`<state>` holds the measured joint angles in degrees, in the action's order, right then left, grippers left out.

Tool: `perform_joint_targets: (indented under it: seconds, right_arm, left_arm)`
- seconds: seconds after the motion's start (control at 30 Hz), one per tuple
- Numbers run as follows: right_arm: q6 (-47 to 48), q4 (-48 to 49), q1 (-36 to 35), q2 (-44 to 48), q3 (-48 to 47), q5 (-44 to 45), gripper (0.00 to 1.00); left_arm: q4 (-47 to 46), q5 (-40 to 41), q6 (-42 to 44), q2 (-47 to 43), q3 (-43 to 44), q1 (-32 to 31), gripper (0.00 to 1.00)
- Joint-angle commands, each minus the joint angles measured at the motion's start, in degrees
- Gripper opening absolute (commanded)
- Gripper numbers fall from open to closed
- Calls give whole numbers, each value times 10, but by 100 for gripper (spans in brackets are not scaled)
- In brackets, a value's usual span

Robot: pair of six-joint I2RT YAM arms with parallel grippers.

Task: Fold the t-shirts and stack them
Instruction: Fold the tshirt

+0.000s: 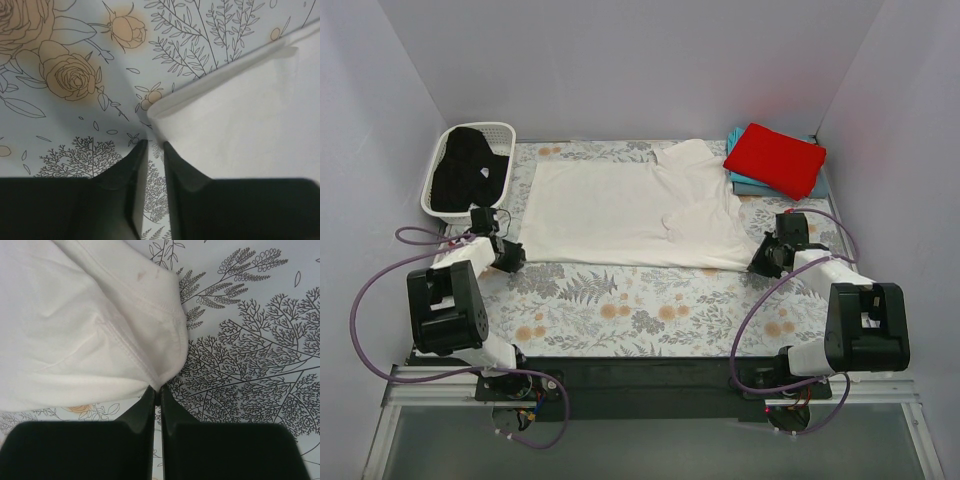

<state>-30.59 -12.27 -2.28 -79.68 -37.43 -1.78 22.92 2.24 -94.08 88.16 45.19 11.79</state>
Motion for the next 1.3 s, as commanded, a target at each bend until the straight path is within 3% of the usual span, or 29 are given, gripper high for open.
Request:
perform_joint_targets:
  seconds: [0.0,0.07,0.33,0.7,1.03,1.27]
  right_arm:
    - [10,-1,6,-3,-19,-9,1]
    - [8,-3,8,-6,-19,-17,1]
    - [8,-43,18,32,-26,-40,1]
    - [2,-119,41,152,-2,-78,1]
    - [10,-224,58,298,45,-98,1]
    - [13,-267,70,347,65,-123,1]
  left_arm:
    - [7,38,-14,17,6,-3,12]
    - [16,44,-13,22,17,-3,0]
    - [81,84,-12,-44,21,-4,0]
    - [171,130,-14,-186,-31,-2,0]
    - [248,140,-46,-305,-32,-1,0]
    - [290,124,-73,-337,-25,-1,0]
